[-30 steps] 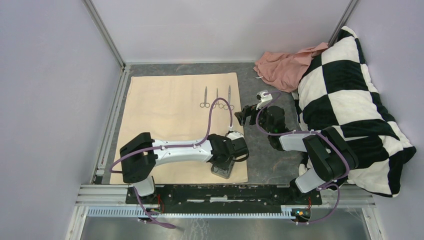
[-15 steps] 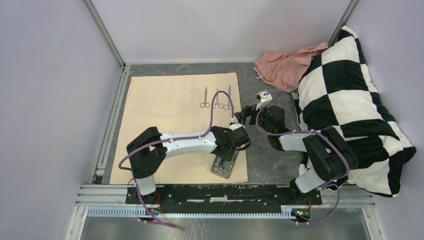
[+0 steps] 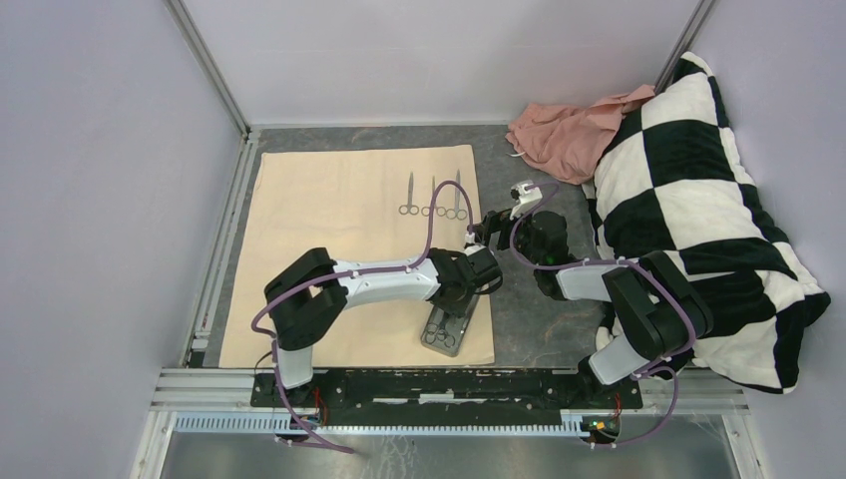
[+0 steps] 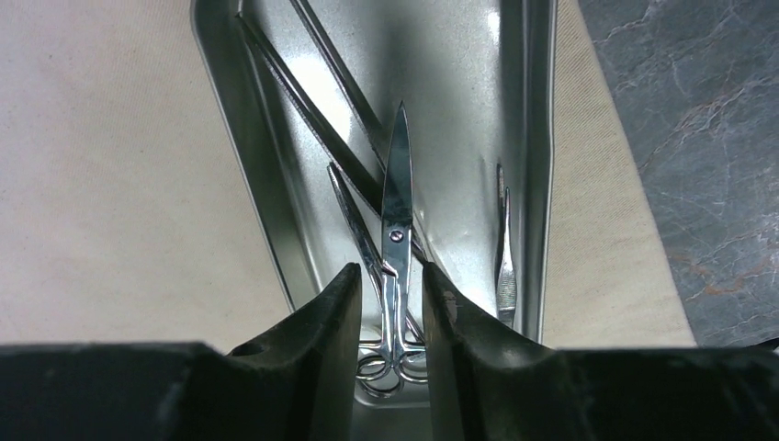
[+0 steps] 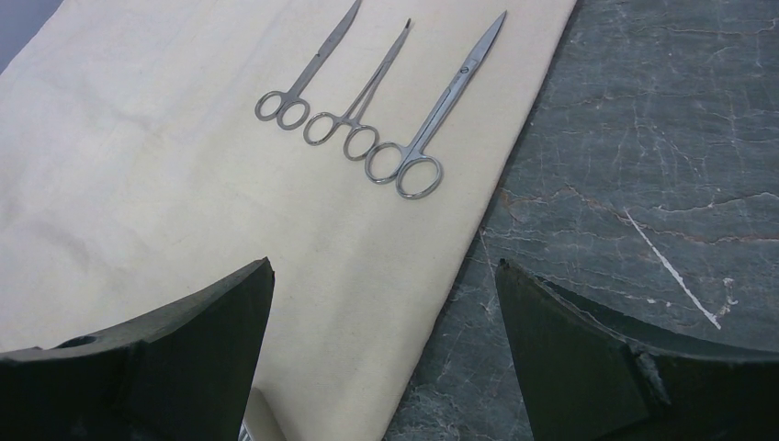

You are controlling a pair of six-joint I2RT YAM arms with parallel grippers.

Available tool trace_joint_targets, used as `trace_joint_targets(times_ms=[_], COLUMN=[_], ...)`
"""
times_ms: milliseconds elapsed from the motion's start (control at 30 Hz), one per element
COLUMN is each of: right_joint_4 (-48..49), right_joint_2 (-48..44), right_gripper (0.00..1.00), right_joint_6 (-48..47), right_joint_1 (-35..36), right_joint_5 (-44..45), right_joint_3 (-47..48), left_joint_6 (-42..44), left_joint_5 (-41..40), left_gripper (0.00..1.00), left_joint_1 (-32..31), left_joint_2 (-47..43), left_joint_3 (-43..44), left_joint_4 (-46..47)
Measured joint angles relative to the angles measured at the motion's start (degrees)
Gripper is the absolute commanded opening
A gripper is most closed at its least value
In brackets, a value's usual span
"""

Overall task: Open and lay out the surgical kit
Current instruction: Pick up the medical item from the container.

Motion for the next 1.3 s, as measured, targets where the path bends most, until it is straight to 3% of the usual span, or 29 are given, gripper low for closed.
trace_joint_targets(times_ms=[467, 1300], right_joint_4=[-0.1, -0.5], right_joint_2=[0.4, 0.9], right_gripper=[0.98, 0.98], right_joint_6=[0.0, 0.0], right_joint_1=[0.0, -0.6], right_joint_5=[-0.1, 0.5], right_joint_3=[0.5, 0.8], left_joint_6=[0.5, 2.9], left_joint_5=[0.2, 1.9], left_gripper=[0.33, 0.41], left_joint_1=[0.0, 1.7], left_joint_2=[0.8, 3.9], left_joint_3=[0.1, 6.1], left_joint_4=[1.2, 2.2])
